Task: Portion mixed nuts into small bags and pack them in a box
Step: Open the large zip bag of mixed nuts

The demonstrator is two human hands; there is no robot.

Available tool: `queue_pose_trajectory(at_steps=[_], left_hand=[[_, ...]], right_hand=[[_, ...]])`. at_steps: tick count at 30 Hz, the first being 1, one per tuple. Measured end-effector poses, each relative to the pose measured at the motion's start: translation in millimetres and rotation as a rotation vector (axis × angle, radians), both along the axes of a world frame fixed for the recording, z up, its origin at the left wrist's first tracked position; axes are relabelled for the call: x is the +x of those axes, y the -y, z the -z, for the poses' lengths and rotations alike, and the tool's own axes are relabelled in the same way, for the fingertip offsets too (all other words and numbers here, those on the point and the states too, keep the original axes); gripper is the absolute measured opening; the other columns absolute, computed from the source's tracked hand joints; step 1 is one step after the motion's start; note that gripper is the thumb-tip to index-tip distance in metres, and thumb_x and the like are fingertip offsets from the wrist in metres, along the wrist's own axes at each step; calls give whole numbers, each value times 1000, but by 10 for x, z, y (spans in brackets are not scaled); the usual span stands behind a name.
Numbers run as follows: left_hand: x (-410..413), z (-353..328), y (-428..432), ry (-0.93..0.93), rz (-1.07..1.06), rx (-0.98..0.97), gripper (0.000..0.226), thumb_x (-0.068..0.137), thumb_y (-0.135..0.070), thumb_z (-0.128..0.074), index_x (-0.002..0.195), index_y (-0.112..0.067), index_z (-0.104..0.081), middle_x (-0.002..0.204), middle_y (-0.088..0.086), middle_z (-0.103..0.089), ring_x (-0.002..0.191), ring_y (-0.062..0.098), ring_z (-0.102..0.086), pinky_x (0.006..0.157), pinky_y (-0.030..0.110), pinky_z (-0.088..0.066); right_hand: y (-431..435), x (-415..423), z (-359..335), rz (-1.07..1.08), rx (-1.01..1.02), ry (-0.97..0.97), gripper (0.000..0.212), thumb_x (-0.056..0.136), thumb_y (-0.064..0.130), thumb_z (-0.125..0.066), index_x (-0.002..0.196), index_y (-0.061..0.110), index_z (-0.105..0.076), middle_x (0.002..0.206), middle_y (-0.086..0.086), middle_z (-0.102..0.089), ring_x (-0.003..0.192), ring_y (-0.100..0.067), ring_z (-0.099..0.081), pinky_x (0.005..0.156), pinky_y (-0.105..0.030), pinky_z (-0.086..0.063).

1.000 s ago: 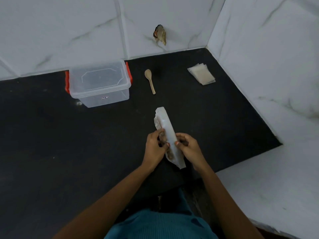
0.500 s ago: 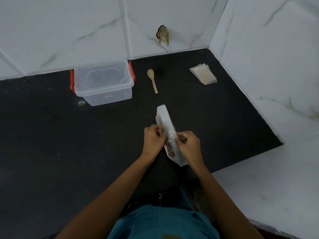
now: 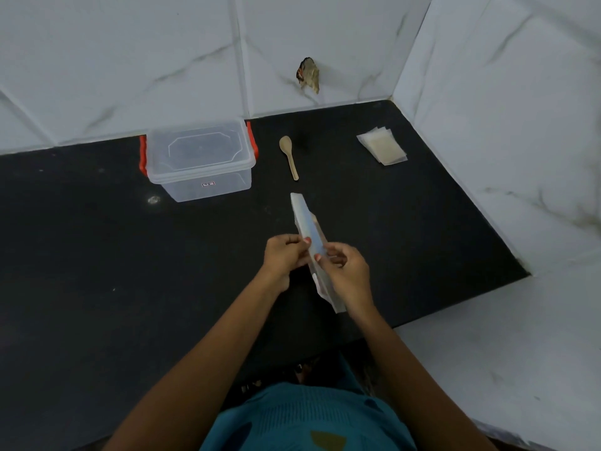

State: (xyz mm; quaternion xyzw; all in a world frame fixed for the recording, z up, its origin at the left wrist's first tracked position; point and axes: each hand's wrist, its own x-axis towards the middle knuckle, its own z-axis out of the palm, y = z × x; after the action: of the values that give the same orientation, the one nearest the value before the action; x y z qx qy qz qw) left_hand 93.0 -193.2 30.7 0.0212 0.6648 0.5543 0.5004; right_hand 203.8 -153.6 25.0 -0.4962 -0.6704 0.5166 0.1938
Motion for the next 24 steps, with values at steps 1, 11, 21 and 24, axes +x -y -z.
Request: queue_pose_trajectory(at_steps=[1,11,21,24], left_hand=[[0,-5,12,71,-22,6,5,89,-8,-57,92,-5,-60,96,11,-62,83,16,-63,68,26,-55],[-51,-124,84,-85,-75,20,23,90,-20,-58,109,-8,-55,94,7,-60,86,14,-62,73,24,-55],[-123,-235,137,-33,-23,73,22,88,-6,-57,110,-4,-56,97,6,-59,85,14,-62,67,23,-54],[-109,-248,153,113,-68,97,24,87,-5,-58,111,-3,-57,96,6,-61,85,13,-62,69,26,-55]], right_hand=[[-19,-8,-7,16,-72,7,28,83,20,-66,109,16,-58,104,3,-57,81,0,-53,61,-9,-41],[75,-82,-138,-54,128,9,10,84,7,-62,89,14,-57,89,6,-55,76,-2,-54,60,-3,-43],[168,-108,-236,-136,245,14,24,87,21,-60,109,13,-57,105,0,-52,83,-2,-52,68,-8,-45],[100,-112,-230,-38,60,3,29,84,21,-64,110,14,-55,104,2,-51,83,-2,-50,62,-6,-41]])
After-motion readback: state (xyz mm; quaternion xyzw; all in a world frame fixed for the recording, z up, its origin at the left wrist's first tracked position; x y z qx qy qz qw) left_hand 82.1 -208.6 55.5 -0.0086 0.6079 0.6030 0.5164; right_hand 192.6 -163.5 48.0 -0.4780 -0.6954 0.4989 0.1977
